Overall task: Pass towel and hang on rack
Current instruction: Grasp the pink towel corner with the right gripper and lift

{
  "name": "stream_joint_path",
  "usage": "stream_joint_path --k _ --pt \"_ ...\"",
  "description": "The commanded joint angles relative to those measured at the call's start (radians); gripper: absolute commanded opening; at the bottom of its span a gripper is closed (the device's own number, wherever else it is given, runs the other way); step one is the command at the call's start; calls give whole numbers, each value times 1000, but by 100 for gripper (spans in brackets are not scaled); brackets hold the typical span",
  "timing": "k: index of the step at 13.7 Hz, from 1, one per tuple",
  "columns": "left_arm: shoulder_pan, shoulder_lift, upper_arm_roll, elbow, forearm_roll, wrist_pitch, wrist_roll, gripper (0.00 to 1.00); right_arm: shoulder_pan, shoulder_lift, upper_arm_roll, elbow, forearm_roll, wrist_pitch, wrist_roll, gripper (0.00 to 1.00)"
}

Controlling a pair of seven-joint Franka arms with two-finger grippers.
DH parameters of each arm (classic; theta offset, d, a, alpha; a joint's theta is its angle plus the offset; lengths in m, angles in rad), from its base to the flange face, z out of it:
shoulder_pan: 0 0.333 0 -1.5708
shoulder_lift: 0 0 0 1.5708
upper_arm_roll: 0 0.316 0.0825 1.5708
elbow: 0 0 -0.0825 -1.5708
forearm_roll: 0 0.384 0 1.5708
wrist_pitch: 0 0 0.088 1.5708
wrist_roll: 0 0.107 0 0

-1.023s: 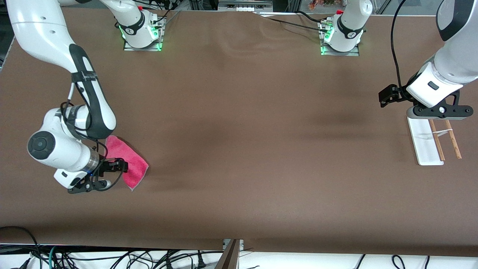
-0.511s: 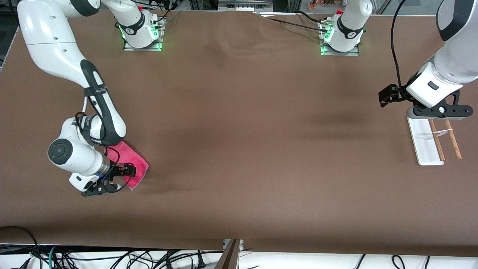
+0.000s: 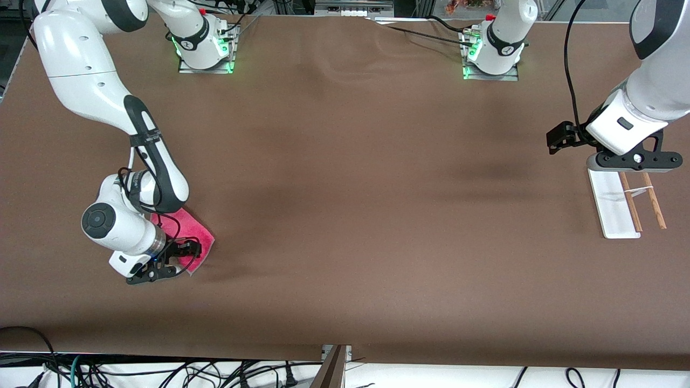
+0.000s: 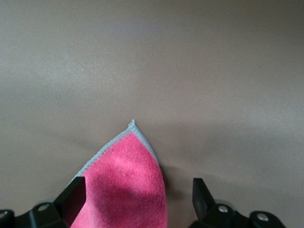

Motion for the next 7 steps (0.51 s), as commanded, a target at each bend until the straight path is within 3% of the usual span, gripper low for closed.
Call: stream_joint_path --k 1,2,5,6,7 --pt "1 0 -3 19 7 -24 -3 100 -5 15 5 3 -16 19 -7 74" --pt "1 -2 -5 19 7 -26 -5 100 -3 17 5 0 -16 19 -7 62" --pt "1 -2 -5 19 7 -26 -5 100 -3 18 5 3 -16 12 -10 7" --pt "1 0 -5 19 7 -24 -5 100 -3 15 5 3 -16 9 -10 0" --pt "1 0 -5 19 7 -24 -5 100 -2 12 6 3 -16 7 -10 0"
